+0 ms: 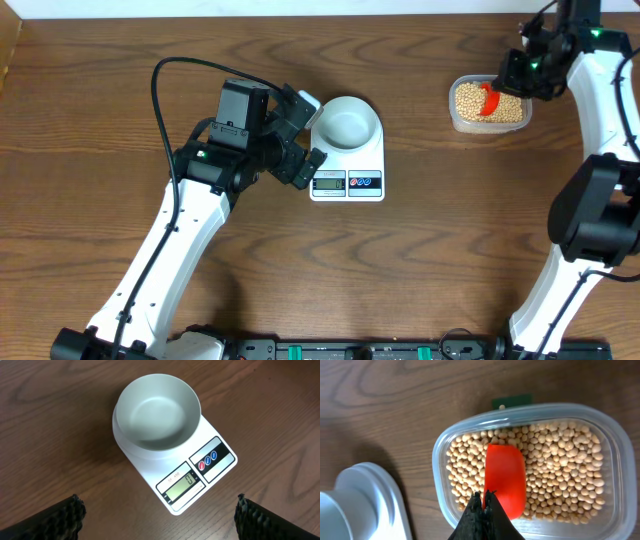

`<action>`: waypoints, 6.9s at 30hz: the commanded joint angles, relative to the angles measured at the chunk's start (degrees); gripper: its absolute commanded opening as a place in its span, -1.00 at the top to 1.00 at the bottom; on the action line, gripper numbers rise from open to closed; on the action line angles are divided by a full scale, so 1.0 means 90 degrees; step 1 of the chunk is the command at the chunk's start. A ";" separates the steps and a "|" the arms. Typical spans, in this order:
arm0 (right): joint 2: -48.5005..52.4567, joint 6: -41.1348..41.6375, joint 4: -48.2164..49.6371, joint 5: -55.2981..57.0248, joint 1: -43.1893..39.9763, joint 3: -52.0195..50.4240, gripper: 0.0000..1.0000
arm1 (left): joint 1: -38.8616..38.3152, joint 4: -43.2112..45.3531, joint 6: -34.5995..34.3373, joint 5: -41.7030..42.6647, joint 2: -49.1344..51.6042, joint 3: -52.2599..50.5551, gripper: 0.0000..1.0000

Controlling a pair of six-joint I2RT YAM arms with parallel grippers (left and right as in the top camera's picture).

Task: Scoop item into bowl and weigh 50g on scale
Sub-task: 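Drag the scoop through the beans and lift it filled, then carry the filled red scoop left over the white bowl, then tilt the scoop with the right gripper to pour beans into the bowl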

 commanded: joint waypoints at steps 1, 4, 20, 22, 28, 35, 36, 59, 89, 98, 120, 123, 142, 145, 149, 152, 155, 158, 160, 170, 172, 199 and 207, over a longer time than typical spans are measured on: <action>0.0097 -0.0114 0.0012 -0.0767 -0.0219 -0.0143 0.98 | 0.0002 0.0024 0.0015 -0.0019 0.0049 -0.0015 -0.95; 0.0100 -0.0255 0.0002 -0.1178 -0.0350 -0.0153 0.98 | 0.0002 0.0024 0.0015 -0.0019 0.0049 -0.0015 -0.96; 0.0100 -0.0352 0.0607 -0.3206 -0.1280 -0.1010 0.98 | 0.0002 0.0024 0.0015 -0.0019 0.0049 -0.0015 -0.96; 0.0100 -0.0352 0.0746 -0.3529 -0.1413 -0.1154 0.98 | 0.0002 0.0024 0.0015 -0.0019 0.0049 -0.0015 -0.96; 0.0100 -0.0381 0.0877 -0.4121 -0.1688 -0.1328 0.98 | 0.0002 0.0024 0.0015 -0.0019 0.0049 -0.0015 -0.96; 0.0097 -0.0444 0.0925 -0.4539 -0.1766 -0.1328 0.97 | 0.0002 0.0024 0.0015 -0.0019 0.0049 -0.0015 -0.95; 0.0097 -0.0447 0.0937 -0.4602 -0.1766 -0.1328 0.97 | 0.0002 0.0024 0.0015 -0.0019 0.0049 -0.0015 -0.96; 0.0083 -0.0342 0.1251 -0.5972 -0.1695 -0.1326 0.97 | 0.0002 0.0024 0.0015 -0.0019 0.0049 -0.0015 -0.96; -0.0024 0.0236 0.2334 -0.5901 0.0692 -0.1307 0.97 | 0.0002 0.0024 0.0015 -0.0019 0.0049 -0.0015 -0.96; -0.0024 0.0250 0.2572 -0.5037 0.1387 -0.1307 0.97 | 0.0002 0.0024 0.0015 -0.0019 0.0049 -0.0015 -0.95; -0.0136 0.0202 0.2776 -0.4170 0.2164 -0.1307 0.98 | 0.0002 0.0024 0.0015 -0.0019 0.0049 -0.0015 -0.96; -0.0272 0.0192 0.2764 -0.3910 0.2246 -0.1307 0.98 | 0.0002 0.0024 0.0015 -0.0019 0.0049 -0.0015 -0.95; -0.1222 -0.0425 0.1870 -0.0933 0.2985 -0.1307 0.97 | 0.0002 0.0024 0.0015 -0.0019 0.0049 -0.0015 -0.96; -0.1222 -0.0481 0.1783 -0.0478 0.3084 -0.1307 0.97 | 0.0002 0.0024 0.0015 -0.0019 0.0049 -0.0015 -0.95; -0.1222 -0.0539 0.1719 -0.0068 0.3232 -0.1307 0.97 | 0.0002 0.0024 0.0015 -0.0019 0.0049 -0.0015 -0.96; -0.1222 -0.0542 0.1719 0.0248 0.3364 -0.1307 0.97 | 0.0002 0.0024 0.0015 -0.0019 0.0049 -0.0015 -0.96; -0.1222 -0.0588 0.1719 0.0505 0.3497 -0.1307 0.97 | 0.0002 0.0024 0.0015 -0.0019 0.0049 -0.0015 -0.96; -0.1222 -0.0590 0.1722 0.0748 0.3621 -0.1307 0.97 | 0.0002 0.0024 0.0015 -0.0019 0.0049 -0.0015 -0.96; -0.1222 -0.0588 0.1722 0.0901 0.3684 -0.1307 0.97 | 0.0002 0.0024 0.0015 -0.0019 0.0049 -0.0015 -0.96; -0.1222 -0.0644 0.1722 0.1678 0.4046 -0.1307 0.97 | 0.0002 0.0024 0.0015 -0.0019 0.0049 -0.0015 -0.96; -0.1222 -0.0641 0.1722 0.1996 0.4148 -0.1307 0.97 | 0.0002 0.0022 0.0015 -0.0019 0.0049 -0.0015 -0.96; -0.1375 -0.0656 0.1804 0.3572 0.4850 -0.1307 0.98 | 0.0002 0.0022 0.0015 -0.0019 0.0049 -0.0015 -0.95; -0.2021 -0.0627 0.1817 0.3368 0.4748 -0.1307 0.98 | 0.0002 0.0024 0.0015 -0.0019 0.0049 -0.0015 -0.96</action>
